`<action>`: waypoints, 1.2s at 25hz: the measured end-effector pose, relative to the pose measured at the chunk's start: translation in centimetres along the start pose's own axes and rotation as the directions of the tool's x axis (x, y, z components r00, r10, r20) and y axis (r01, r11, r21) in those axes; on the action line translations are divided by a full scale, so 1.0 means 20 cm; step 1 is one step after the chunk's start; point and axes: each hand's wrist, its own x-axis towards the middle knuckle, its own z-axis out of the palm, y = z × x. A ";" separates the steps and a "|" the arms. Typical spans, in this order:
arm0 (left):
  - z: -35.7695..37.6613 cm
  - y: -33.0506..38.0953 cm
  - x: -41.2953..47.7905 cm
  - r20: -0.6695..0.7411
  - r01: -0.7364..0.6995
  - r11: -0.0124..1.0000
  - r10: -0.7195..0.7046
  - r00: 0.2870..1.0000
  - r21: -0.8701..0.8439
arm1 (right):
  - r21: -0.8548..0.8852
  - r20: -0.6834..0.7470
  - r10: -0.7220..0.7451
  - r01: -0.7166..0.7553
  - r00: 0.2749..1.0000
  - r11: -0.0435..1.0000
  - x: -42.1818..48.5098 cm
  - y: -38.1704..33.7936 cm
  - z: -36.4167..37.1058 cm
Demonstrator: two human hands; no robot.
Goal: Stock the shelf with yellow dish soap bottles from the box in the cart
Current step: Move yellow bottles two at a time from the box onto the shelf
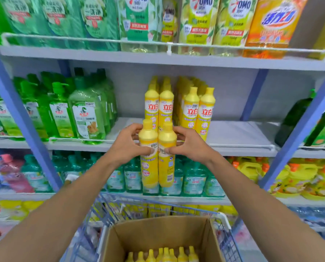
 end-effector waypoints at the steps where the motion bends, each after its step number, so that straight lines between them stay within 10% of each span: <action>1: -0.01 0.04 0.05 -0.011 -0.018 1.000 0.018 1.000 0.001 | 0.004 -0.007 -0.026 0.026 1.000 1.000 0.05 -0.03 -0.04; 11: -0.15 0.27 0.50 -0.134 -0.171 0.985 0.165 0.977 -0.033 | 0.032 -0.139 -0.152 0.158 0.979 0.987 0.48 -0.21 -0.26; 30: -0.13 -0.03 0.72 -0.070 -0.023 0.995 0.016 0.997 -0.093 | -0.124 -0.237 -0.012 -0.018 0.971 0.992 0.67 -0.02 -0.13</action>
